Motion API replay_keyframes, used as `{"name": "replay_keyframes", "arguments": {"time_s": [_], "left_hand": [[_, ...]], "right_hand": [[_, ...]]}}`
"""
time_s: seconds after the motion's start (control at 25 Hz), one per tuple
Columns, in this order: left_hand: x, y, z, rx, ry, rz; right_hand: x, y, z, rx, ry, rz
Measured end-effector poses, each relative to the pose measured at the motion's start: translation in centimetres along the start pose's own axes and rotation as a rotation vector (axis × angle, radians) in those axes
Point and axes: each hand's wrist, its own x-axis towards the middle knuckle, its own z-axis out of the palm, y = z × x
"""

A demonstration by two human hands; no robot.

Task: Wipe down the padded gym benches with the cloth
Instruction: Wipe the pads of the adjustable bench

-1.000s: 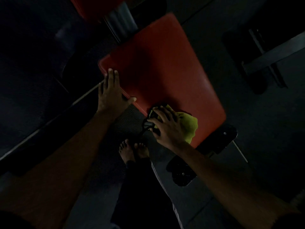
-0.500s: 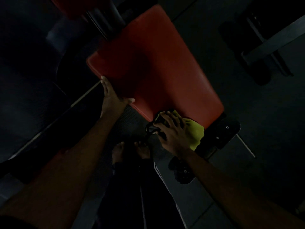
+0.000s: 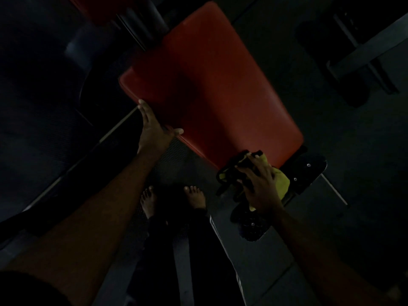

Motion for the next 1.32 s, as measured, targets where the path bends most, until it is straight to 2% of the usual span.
{"name": "replay_keyframes", "arguments": {"time_s": [0.12,0.32,0.4,0.48,0.56,0.72,0.8,0.88,0.96,1.0,1.08,1.12,1.16,1.2,1.24,1.32], "left_hand": [[0.0,-0.3,0.1,-0.008,0.000,0.027],[0.1,-0.5,0.2,0.011,-0.004,0.023],[0.0,-0.3,0.2,0.005,-0.002,0.017],[-0.2,-0.2,0.1,-0.003,-0.006,0.020],[-0.2,-0.1,0.0,0.006,-0.009,0.025],[-0.5,-0.2,0.0,0.028,-0.012,0.045],[-0.6,-0.6,-0.2,0.041,-0.002,0.056],[-0.6,-0.7,-0.6,0.037,-0.019,0.050],[-0.5,-0.6,-0.9,0.115,-0.026,0.018],[-0.4,-0.5,-1.1,0.191,-0.014,0.008],[0.1,-0.4,-2.0,0.285,0.039,0.014],[0.7,-0.7,-2.8,0.266,0.060,0.027],[1.5,-1.1,-3.8,0.206,0.059,0.038],[2.3,-1.5,-4.9,0.132,0.044,0.042],[3.1,-1.8,-5.9,0.075,0.018,0.033],[4.0,-1.8,-7.1,0.046,-0.028,0.018]], "right_hand": [[0.4,-2.1,0.5,0.100,0.095,0.303],[2.3,-6.3,1.6,0.331,0.456,0.848],[1.4,-6.7,2.3,0.367,0.506,0.923],[-0.1,-6.3,2.9,0.348,0.488,0.887],[-0.1,-5.5,2.2,0.305,0.389,0.903],[1.4,-4.0,0.4,0.072,0.213,0.832],[1.9,-4.6,-0.2,-0.003,0.195,0.660],[2.7,-6.1,-0.4,-0.072,0.161,0.343],[7.1,-6.2,-1.3,-0.075,0.116,0.145],[9.4,-6.5,-1.8,-0.063,0.112,0.126],[14.2,-6.1,-3.4,-0.007,0.196,0.216],[15.6,-6.0,-4.2,0.071,0.270,0.263],[15.9,-6.6,-4.5,0.161,0.270,0.304],[15.4,-7.7,-4.2,0.212,0.198,0.327],[14.7,-9.2,-3.8,0.200,0.149,0.333],[14.7,-11.0,-3.0,0.192,0.243,0.304]]}}
